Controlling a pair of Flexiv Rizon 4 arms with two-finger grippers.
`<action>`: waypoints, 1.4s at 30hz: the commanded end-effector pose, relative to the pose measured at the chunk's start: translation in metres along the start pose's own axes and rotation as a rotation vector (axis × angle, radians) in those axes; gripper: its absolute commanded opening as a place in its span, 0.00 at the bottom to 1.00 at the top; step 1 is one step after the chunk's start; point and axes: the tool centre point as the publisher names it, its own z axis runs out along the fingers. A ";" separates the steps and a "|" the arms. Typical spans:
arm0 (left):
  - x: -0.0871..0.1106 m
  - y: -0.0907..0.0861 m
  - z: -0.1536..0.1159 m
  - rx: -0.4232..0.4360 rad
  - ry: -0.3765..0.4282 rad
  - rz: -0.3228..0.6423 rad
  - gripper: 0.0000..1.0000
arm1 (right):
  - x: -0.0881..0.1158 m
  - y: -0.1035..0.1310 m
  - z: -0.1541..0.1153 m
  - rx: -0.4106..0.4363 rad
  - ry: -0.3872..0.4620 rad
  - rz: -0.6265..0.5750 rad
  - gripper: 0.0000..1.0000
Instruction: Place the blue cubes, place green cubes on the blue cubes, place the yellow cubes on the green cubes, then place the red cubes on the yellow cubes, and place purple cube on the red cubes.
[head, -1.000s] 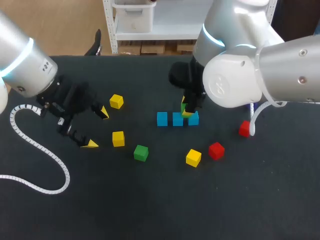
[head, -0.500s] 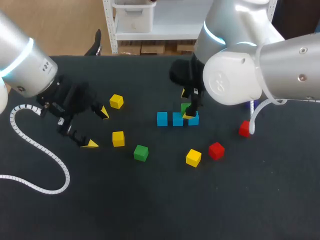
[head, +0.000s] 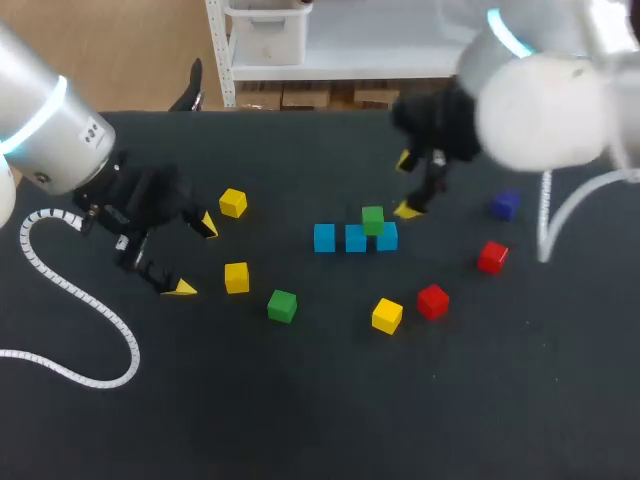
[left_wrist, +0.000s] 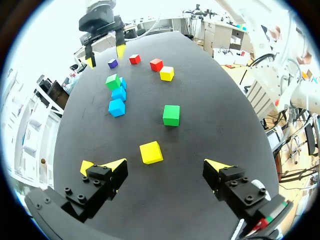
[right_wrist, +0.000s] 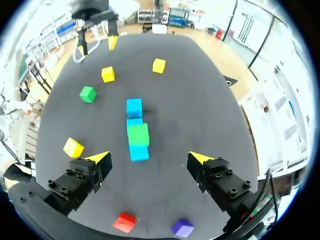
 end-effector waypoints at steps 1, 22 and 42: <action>0.002 0.001 0.000 0.001 -0.005 0.004 1.00 | 0.036 0.004 -0.031 -0.025 -0.241 -0.002 1.00; 0.002 0.001 0.000 0.001 -0.005 0.004 1.00 | 0.126 0.021 -0.079 -0.075 -0.384 -0.084 1.00; 0.002 0.001 0.000 0.001 -0.005 0.004 1.00 | 0.147 0.022 -0.089 -0.065 -0.373 -0.049 1.00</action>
